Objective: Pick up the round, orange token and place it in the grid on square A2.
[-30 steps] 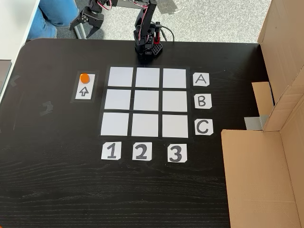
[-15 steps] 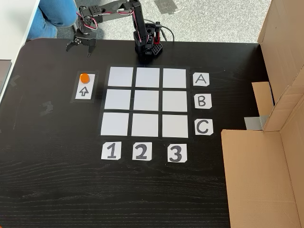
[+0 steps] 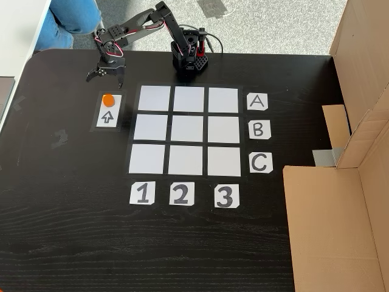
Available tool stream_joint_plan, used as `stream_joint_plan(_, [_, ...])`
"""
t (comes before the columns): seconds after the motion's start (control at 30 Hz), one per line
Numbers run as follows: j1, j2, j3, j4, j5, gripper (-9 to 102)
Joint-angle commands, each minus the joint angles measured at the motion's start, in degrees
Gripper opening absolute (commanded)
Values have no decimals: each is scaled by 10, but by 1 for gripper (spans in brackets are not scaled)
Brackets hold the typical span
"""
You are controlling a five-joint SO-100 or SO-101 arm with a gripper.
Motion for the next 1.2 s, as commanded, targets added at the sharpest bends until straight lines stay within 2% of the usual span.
stream_joint_plan(0.0, [-18, -15, -36, 4, 5, 52])
stream_joint_plan(0.57, [-47, -162, -149, 0, 61, 52])
stream_joint_plan(1.07, [-16, -214, -177, -1, 87, 51])
stream_joint_plan(1.13, [-11, -217, -181, -1, 91, 47])
stream_joint_plan(1.17, [-9, -219, -184, -2, 91, 40])
